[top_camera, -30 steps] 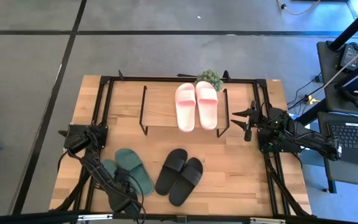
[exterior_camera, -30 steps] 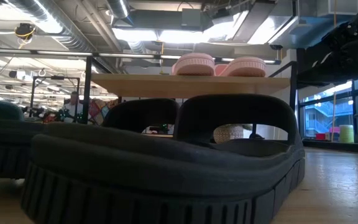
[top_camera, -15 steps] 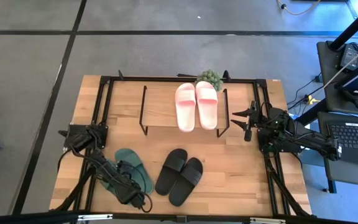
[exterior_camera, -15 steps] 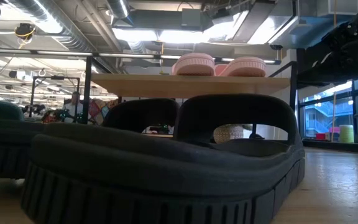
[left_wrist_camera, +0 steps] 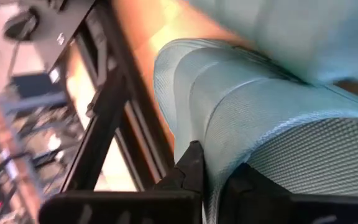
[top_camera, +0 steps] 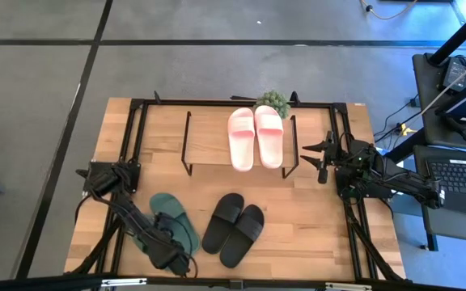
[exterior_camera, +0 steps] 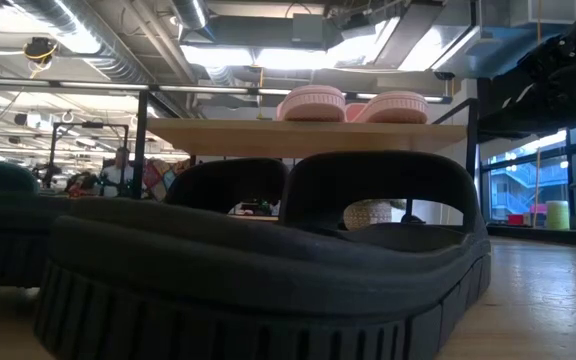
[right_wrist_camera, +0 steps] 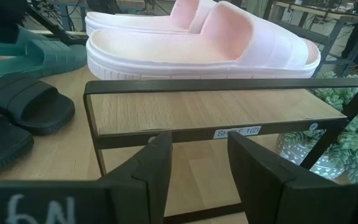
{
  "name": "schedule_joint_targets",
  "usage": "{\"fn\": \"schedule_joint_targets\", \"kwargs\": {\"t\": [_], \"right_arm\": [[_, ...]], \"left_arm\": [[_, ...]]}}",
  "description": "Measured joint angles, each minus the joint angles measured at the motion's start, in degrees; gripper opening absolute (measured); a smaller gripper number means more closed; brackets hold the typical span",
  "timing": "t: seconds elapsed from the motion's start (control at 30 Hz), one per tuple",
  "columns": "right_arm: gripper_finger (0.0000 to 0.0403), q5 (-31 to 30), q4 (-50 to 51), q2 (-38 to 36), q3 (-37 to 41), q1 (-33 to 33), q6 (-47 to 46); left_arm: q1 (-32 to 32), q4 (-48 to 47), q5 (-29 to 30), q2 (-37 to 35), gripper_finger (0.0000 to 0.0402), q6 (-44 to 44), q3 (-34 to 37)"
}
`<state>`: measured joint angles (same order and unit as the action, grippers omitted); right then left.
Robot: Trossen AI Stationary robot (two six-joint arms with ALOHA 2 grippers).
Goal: Pick and place slides into the shelf
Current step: Put the left green slide under the shelf
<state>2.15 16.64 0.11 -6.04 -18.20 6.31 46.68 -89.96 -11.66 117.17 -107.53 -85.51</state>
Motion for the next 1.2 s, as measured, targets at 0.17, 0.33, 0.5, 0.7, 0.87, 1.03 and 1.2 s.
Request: {"fn": "schedule_joint_targets", "kwargs": {"t": [0.17,0.33,0.5,0.7,0.87,1.03,1.2], "right_arm": [[0.0157,0.0,0.0,0.0,0.0,0.0,0.0],[0.0157,0.0,0.0,0.0,0.0,0.0,0.0],[0.0157,0.0,0.0,0.0,0.0,0.0,0.0],[0.0157,0.0,0.0,0.0,0.0,0.0,0.0],[0.0157,0.0,0.0,0.0,0.0,0.0,0.0],[0.0157,0.0,0.0,0.0,0.0,0.0,0.0],[0.0157,-0.1,0.0,0.0,0.0,0.0,6.1]], "left_arm": [[0.0,0.0,5.4,-0.2,0.0004,5.6,-4.9],[-1.0,0.2,0.8,-0.6,0.0003,11.4,-8.0],[-0.9,-0.1,-11.3,-1.5,0.0002,12.1,-10.2],[-2.5,-0.1,-12.2,-1.6,0.0002,17.7,-19.8],[-3.9,0.0,-2.5,-1.6,0.0002,17.8,-29.5],[-6.0,0.0,16.0,-1.6,0.0002,25.2,-35.0],[-9.9,0.0,28.2,-1.6,0.0002,42.7,-33.8]]}}
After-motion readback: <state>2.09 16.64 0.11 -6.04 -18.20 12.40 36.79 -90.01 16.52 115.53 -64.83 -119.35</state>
